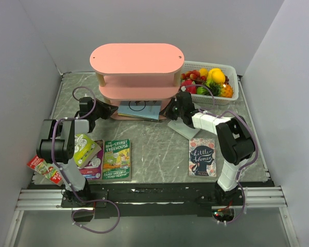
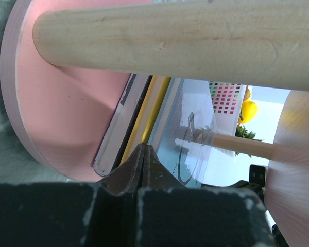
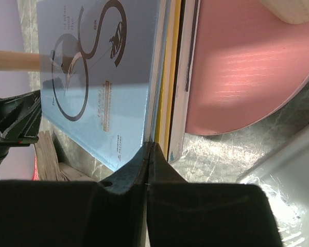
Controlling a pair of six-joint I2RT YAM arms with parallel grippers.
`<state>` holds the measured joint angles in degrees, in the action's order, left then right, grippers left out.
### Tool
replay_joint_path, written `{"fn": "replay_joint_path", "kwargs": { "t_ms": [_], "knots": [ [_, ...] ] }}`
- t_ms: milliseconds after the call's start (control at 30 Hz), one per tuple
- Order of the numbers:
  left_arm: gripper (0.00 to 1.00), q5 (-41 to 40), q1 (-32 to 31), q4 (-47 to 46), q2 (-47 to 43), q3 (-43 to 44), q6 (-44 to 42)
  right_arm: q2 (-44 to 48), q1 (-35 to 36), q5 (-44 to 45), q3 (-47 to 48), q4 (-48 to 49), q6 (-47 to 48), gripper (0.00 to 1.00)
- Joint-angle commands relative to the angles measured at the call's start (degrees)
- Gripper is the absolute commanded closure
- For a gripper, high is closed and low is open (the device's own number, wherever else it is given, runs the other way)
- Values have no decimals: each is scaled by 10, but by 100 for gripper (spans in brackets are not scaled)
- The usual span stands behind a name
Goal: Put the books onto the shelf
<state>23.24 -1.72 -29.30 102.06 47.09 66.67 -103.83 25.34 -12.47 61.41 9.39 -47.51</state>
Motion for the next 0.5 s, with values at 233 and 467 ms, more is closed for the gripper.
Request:
{"fn": "replay_joint_path", "kwargs": {
  "t_ms": [233, 467],
  "knots": [
    [99, 19, -7, -23, -2, 17, -5, -3, -1, 16, 31, 19, -13, 100],
    [99, 18, -7, -26, -4, 13, -4, 1, -9, 17, 22, 22, -11, 100]
  ]
}}
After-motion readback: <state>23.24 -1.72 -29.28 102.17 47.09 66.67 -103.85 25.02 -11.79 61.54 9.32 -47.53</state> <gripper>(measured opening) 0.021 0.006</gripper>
